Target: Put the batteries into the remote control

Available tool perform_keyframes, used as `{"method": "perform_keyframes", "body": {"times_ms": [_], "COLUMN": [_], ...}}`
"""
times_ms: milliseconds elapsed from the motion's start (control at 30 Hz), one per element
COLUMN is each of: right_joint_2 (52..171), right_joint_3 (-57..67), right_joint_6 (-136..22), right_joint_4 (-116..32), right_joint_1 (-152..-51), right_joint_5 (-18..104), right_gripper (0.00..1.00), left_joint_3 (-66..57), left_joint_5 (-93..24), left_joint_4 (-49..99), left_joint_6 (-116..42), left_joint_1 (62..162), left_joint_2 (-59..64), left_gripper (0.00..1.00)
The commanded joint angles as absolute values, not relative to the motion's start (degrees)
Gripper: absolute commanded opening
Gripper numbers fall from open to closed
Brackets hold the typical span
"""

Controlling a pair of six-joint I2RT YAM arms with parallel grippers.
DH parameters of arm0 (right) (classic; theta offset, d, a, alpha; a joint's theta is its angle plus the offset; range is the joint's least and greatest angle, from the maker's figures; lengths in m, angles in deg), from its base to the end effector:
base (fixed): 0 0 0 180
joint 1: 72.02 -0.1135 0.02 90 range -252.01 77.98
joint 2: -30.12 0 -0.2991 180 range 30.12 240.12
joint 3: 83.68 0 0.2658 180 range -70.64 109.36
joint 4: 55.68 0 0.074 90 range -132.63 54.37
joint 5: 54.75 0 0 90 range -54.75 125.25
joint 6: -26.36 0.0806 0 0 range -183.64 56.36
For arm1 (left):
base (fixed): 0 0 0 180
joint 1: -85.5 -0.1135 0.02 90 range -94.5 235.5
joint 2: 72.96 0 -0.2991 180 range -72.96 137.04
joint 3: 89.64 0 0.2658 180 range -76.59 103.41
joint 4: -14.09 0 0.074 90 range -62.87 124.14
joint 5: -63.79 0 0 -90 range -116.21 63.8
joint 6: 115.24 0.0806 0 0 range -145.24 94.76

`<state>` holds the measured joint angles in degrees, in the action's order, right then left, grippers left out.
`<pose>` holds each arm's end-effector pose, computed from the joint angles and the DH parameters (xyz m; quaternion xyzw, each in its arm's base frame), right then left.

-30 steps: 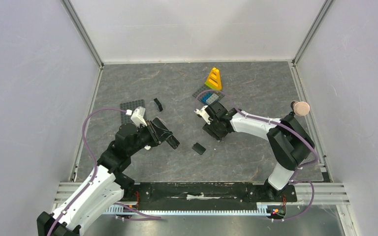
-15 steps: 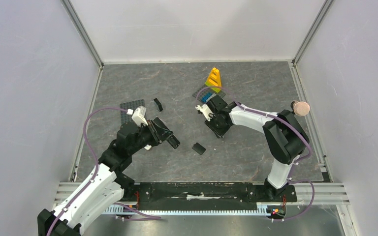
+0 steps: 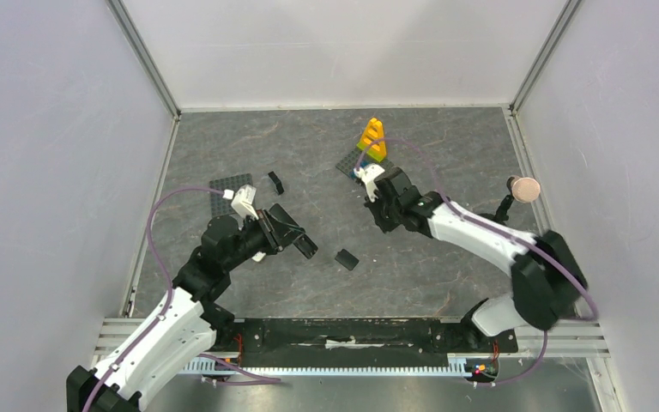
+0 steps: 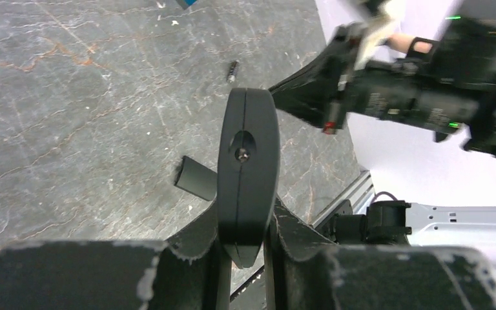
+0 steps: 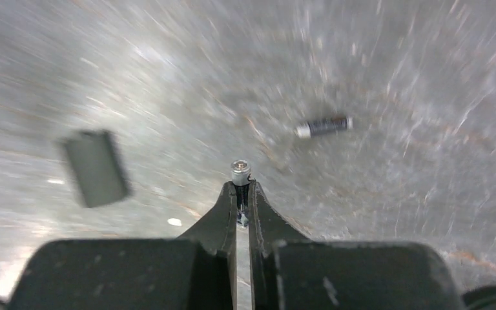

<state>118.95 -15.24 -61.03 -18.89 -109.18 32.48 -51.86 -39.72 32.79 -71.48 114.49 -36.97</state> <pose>0.2787 0.2064 0.1901 -0.2783 0.9178 0.0743 0.2735 0.1566 -0.1083 0.2532 -0.0504 0.7993 -0.4358 0.4107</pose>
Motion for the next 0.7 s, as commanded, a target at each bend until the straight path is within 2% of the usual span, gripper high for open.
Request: {"method": "perform_keyframes", "body": {"times_ms": [0,333,667], "right_joint_2": [105.63,88.28,88.75], "right_joint_3": [-15.01,-22.7,-18.8], "right_joint_6": [-54.89,-45.64,-44.02], "right_joint_4": [-29.79,-46.49,-47.56], "right_joint_1": [-114.22,-124.95,-131.81], "right_joint_5": [32.57,38.93,42.68], "right_gripper": [0.01,0.03,0.04], "left_joint_3": [-53.36,-54.01,-53.82], "left_joint_5": [-44.96,-51.68,-52.39], "left_joint_4": [22.62,12.21,8.08], "left_joint_6": [-71.86,-77.02,-84.5], "left_joint_1": [114.5,114.5,114.52], "left_joint_2": [-38.37,-39.48,-38.45], "left_gripper": [0.02,0.02,0.02]}}
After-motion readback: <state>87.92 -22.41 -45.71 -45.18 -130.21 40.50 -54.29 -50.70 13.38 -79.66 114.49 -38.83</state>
